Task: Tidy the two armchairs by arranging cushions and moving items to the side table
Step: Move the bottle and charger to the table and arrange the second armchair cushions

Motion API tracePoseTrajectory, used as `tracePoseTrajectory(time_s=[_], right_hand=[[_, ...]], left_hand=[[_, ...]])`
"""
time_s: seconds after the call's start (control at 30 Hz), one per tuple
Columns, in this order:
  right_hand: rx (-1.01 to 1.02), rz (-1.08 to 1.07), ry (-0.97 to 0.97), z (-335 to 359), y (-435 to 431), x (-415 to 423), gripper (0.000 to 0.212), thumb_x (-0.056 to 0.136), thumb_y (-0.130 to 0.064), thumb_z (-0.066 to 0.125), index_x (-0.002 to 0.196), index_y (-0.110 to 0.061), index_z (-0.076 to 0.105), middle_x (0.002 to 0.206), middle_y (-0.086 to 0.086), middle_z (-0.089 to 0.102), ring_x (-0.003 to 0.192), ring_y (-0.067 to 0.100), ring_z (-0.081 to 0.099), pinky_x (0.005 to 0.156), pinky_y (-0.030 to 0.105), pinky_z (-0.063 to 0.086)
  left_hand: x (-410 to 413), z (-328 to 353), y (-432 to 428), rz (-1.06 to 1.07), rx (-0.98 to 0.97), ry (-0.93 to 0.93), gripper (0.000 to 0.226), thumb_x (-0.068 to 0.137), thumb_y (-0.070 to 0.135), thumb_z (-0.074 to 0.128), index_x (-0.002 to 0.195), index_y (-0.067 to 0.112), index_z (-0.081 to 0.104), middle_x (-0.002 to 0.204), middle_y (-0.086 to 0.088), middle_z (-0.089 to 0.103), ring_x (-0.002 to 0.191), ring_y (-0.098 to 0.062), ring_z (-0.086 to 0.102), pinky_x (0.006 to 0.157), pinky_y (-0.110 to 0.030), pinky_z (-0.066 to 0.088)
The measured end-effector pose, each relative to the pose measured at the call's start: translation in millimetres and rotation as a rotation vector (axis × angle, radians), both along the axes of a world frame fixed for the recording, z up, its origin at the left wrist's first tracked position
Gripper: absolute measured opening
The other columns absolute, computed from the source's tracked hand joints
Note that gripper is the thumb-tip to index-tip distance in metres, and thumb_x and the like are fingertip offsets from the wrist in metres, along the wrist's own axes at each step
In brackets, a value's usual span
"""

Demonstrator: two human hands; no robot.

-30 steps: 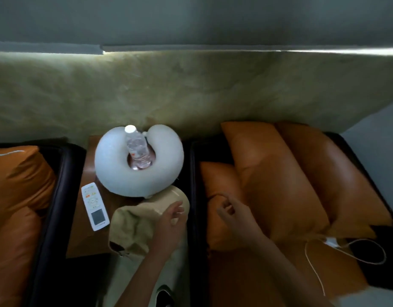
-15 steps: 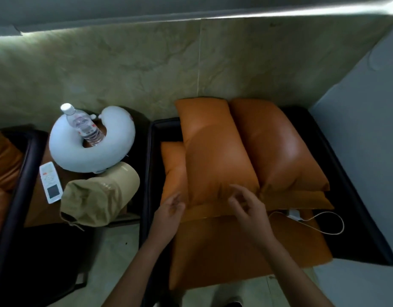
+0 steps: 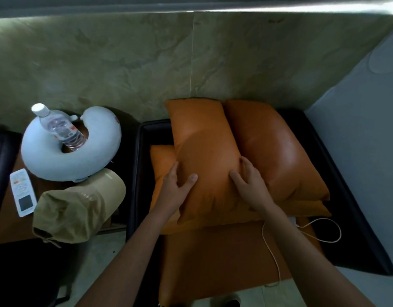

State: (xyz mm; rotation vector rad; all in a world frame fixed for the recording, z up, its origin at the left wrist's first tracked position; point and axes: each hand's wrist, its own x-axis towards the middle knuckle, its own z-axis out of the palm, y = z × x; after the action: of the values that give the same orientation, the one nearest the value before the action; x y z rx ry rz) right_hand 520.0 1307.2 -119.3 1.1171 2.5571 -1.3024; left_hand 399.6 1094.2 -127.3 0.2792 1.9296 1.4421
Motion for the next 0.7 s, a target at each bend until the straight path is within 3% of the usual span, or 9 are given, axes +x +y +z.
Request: tracePoseTrajectory(time_s=[0.07,0.17,0.37,0.5,0.63,0.7], right_hand=[[-0.093,-0.003,0.015,-1.2,2.9,-6.8,0.085,0.089,-0.077,0.045,0.158,-0.042,0.010,0.163,-0.001,0.025,0.141,0.027,0.040,0.110,0.051,0.043],[-0.170,0.009,0.032,-0.9,10.5,-17.4,0.088,0.085,-0.081,0.047,0.156,-0.049,0.008,0.162,-0.003,0.026,0.139,0.025,0.042,0.110,0.051,0.044],[-0.309,0.095,0.093,-10.2,36.6,-37.0,0.099,0.073,-0.086,0.055,0.154,-0.056,0.006,0.161,-0.007,0.026,0.137,0.022,0.043,0.110,0.049,0.043],[-0.296,0.102,0.152,-21.6,37.4,-32.6,0.094,0.078,-0.082,0.057,0.153,-0.058,0.006,0.161,-0.010,0.026,0.139,0.019,0.041,0.112,0.051,0.042],[-0.282,0.131,0.194,-21.8,29.9,-22.0,0.092,0.077,-0.083,0.057,0.151,-0.063,0.005,0.161,-0.016,0.025,0.138,0.015,0.041,0.111,0.052,0.042],[-0.309,0.147,0.207,-19.4,19.0,-15.3,0.092,0.076,-0.084,0.058,0.149,-0.066,0.005,0.159,-0.018,0.026,0.137,0.013,0.042,0.110,0.051,0.043]], left_hand=[[-2.8,-1.5,7.3,0.021,0.057,-0.035,0.099,0.082,0.065,0.067,0.159,0.034,0.012,0.152,0.013,0.034,0.116,0.008,0.048,0.082,-0.007,0.047],[-3.8,-5.2,15.9,0.044,0.126,-0.065,0.096,0.085,0.062,0.068,0.159,0.038,0.011,0.157,0.011,0.035,0.131,-0.004,0.048,0.102,-0.024,0.047],[-7.9,-17.9,30.7,0.163,0.174,-0.162,0.103,0.077,0.064,0.076,0.155,0.052,0.010,0.154,0.012,0.040,0.129,-0.009,0.053,0.108,-0.042,0.047],[-2.2,-23.5,33.0,0.177,0.185,-0.170,0.094,0.076,0.059,0.080,0.148,0.061,0.019,0.138,0.026,0.050,0.115,0.002,0.061,0.089,-0.025,0.056],[10.7,-19.6,23.7,0.206,0.167,-0.129,0.090,0.078,0.055,0.080,0.147,0.063,0.022,0.147,0.017,0.048,0.125,-0.007,0.058,0.099,-0.036,0.053],[20.3,-15.3,10.9,0.237,0.152,-0.108,0.091,0.075,0.057,0.081,0.144,0.067,0.024,0.144,0.022,0.049,0.122,-0.005,0.059,0.094,-0.031,0.055]])
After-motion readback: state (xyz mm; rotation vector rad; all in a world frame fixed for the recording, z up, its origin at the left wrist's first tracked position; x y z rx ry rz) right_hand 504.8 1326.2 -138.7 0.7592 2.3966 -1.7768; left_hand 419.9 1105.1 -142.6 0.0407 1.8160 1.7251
